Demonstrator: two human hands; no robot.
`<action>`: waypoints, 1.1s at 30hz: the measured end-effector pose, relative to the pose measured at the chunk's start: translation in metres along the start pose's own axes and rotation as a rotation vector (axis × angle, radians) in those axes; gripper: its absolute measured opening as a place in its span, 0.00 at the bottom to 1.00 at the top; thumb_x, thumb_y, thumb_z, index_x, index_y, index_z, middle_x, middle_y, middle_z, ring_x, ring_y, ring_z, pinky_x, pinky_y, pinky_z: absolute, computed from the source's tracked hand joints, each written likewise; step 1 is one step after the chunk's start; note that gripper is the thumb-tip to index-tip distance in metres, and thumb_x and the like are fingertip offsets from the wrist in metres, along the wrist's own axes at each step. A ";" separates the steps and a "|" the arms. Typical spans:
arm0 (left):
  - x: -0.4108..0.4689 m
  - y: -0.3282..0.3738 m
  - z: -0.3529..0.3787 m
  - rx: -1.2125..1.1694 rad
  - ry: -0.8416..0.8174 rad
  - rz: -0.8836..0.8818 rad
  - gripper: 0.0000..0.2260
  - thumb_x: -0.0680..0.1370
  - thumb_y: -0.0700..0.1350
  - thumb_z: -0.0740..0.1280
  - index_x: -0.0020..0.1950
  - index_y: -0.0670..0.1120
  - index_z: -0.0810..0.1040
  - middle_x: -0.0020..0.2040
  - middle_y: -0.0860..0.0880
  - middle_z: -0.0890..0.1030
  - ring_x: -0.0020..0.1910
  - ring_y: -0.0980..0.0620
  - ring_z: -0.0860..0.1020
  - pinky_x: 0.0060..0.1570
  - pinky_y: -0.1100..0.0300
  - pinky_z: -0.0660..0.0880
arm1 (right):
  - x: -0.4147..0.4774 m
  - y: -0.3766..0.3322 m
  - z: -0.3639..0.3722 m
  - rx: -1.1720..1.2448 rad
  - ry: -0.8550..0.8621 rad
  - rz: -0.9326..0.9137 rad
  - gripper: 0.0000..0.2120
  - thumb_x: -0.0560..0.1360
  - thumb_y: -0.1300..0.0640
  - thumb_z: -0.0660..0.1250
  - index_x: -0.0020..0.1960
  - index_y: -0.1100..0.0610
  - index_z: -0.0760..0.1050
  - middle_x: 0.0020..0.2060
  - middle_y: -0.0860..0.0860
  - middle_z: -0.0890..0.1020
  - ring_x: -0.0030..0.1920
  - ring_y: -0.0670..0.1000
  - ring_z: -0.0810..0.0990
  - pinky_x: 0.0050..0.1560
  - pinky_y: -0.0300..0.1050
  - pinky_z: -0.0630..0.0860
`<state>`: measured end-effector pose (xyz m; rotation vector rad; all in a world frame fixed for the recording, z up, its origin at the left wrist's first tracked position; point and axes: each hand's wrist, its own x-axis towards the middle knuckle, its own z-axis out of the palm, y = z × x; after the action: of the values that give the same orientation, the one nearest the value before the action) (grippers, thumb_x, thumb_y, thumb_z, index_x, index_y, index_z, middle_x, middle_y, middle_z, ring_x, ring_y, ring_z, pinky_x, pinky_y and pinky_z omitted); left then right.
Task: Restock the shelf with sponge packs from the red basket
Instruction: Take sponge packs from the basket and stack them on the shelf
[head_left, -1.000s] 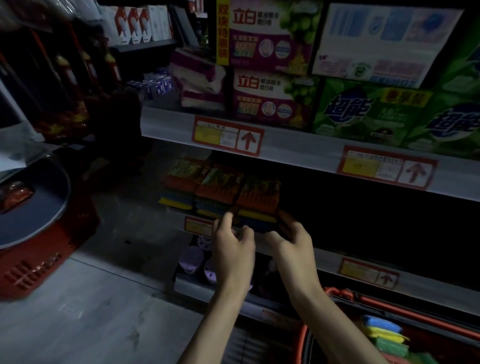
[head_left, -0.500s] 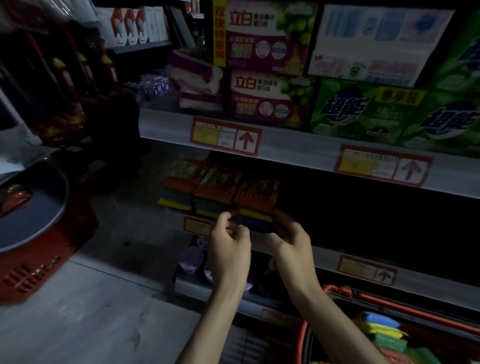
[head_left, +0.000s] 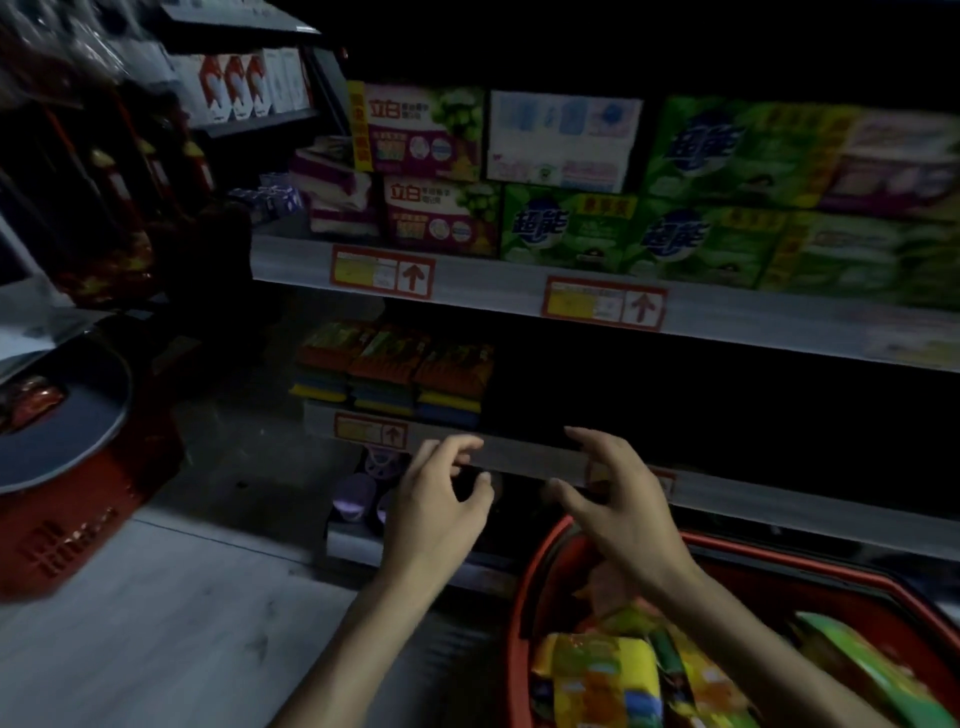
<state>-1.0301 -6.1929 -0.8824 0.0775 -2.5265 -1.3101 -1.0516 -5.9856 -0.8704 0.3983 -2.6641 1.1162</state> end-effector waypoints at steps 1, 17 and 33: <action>-0.010 0.006 0.003 0.043 -0.019 0.031 0.13 0.80 0.48 0.70 0.63 0.56 0.77 0.56 0.59 0.74 0.55 0.60 0.76 0.50 0.66 0.73 | -0.010 0.009 -0.016 -0.031 -0.014 -0.019 0.27 0.75 0.51 0.75 0.72 0.48 0.73 0.67 0.46 0.75 0.66 0.45 0.75 0.61 0.35 0.71; -0.115 0.139 0.055 0.602 -0.391 0.409 0.24 0.81 0.58 0.64 0.77 0.60 0.64 0.69 0.60 0.66 0.67 0.55 0.69 0.62 0.57 0.71 | -0.135 0.114 -0.222 -0.349 -0.220 -0.074 0.26 0.77 0.45 0.71 0.73 0.48 0.72 0.67 0.47 0.76 0.66 0.49 0.76 0.62 0.45 0.76; -0.078 0.101 0.197 1.287 -0.669 0.535 0.42 0.80 0.57 0.67 0.84 0.50 0.42 0.82 0.41 0.52 0.80 0.39 0.54 0.70 0.40 0.65 | -0.159 0.207 -0.202 -0.766 -0.633 0.181 0.42 0.73 0.44 0.73 0.81 0.48 0.56 0.70 0.55 0.70 0.69 0.59 0.71 0.65 0.53 0.75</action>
<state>-1.0022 -5.9641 -0.9258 -0.8048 -3.0960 0.6944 -0.9505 -5.6748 -0.9173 0.3998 -3.4383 -0.1110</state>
